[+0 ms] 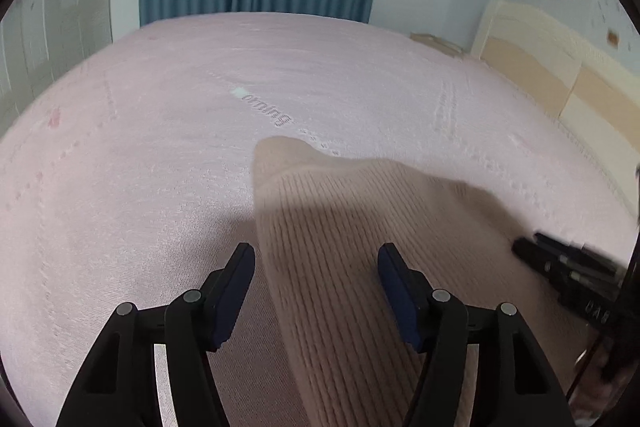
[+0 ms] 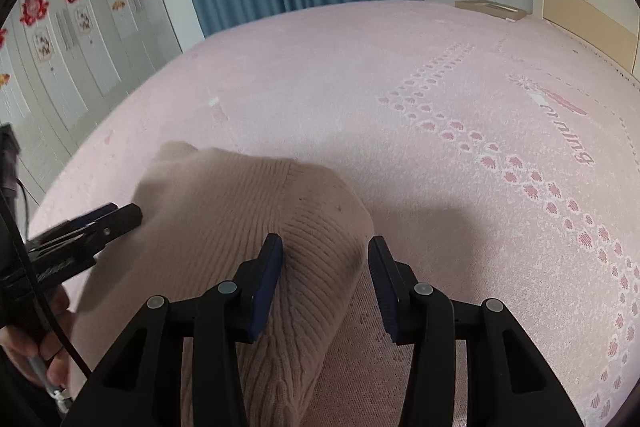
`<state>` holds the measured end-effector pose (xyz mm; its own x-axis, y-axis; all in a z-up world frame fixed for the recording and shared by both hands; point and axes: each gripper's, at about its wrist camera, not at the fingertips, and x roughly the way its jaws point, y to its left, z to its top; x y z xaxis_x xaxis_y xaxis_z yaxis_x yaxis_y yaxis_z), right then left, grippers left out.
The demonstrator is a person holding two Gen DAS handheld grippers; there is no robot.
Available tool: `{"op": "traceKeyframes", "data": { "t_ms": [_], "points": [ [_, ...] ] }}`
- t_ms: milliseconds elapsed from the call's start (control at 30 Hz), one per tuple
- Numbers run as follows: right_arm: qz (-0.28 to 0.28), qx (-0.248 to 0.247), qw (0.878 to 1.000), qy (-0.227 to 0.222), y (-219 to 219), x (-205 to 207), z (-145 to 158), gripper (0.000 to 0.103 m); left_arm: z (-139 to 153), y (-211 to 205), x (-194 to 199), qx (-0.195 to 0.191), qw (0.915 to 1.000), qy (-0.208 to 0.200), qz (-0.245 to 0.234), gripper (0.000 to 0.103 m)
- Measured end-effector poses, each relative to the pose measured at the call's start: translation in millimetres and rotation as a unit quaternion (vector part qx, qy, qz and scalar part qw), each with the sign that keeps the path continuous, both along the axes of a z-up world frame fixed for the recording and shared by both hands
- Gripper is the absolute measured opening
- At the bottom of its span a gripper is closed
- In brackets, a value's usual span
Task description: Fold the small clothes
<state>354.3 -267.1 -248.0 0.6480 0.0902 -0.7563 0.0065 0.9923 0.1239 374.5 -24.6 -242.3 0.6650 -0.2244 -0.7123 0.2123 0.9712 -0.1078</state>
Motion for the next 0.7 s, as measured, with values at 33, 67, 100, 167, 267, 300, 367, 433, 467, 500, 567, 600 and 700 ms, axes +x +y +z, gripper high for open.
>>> {"op": "traceKeyframes", "data": {
  "t_ms": [33, 67, 100, 167, 267, 300, 367, 433, 467, 500, 567, 600, 700],
  "points": [
    [0.0, -0.006, 1.0, -0.002, 1, 0, 0, 0.044, -1, -3, 1, 0.013, 0.9999, -0.006, -0.001, 0.062],
    [-0.001, -0.008, 1.0, -0.005, 1, -1, 1, 0.044, 0, -6, 0, 0.02, 0.9997, -0.01, -0.002, 0.062],
    [-0.004, -0.009, 1.0, -0.009, 1, -2, 3, 0.044, 2, -8, -1, 0.026, 0.9996, -0.013, -0.002, 0.062],
    [-0.005, -0.004, 1.0, -0.012, -1, -4, 5, 0.044, 3, -8, -3, 0.031, 0.9994, -0.017, -0.001, 0.062],
    [-0.009, 0.012, 1.0, -0.013, -5, -8, 9, 0.044, 6, -6, -7, 0.024, 0.9996, -0.015, 0.002, 0.062],
    [-0.009, 0.018, 1.0, -0.015, -6, -12, 11, 0.044, 6, -5, -9, 0.022, 0.9996, -0.015, 0.003, 0.062],
    [-0.008, 0.027, 0.999, -0.018, -7, -18, 14, 0.044, 9, -5, -19, 0.019, 0.9996, -0.017, 0.006, 0.062],
    [-0.007, 0.032, 0.999, -0.018, -8, -24, 16, 0.044, 12, -4, -28, 0.017, 0.9997, -0.017, 0.008, 0.062],
    [-0.01, 0.033, 0.999, -0.018, -8, -27, 16, 0.044, 12, -3, -31, 0.014, 0.9997, -0.016, 0.011, 0.062],
    [-0.011, 0.034, 0.999, -0.017, -7, -29, 16, 0.044, 13, -2, -34, 0.01, 0.9997, -0.013, 0.015, 0.063],
    [-0.01, 0.038, 0.999, -0.016, -5, -35, 16, 0.044, 13, 0, -42, 0.003, 0.9998, -0.008, 0.019, 0.063],
    [-0.007, 0.04, 0.999, -0.017, -3, -38, 17, 0.044, 14, 1, -44, 0.003, 0.9998, -0.006, 0.019, 0.064],
    [0.009, 0.032, 0.999, -0.018, 6, -45, 20, 0.044, 16, 0, -61, 0.015, 0.9997, -0.01, 0.016, 0.065]
  ]
}}
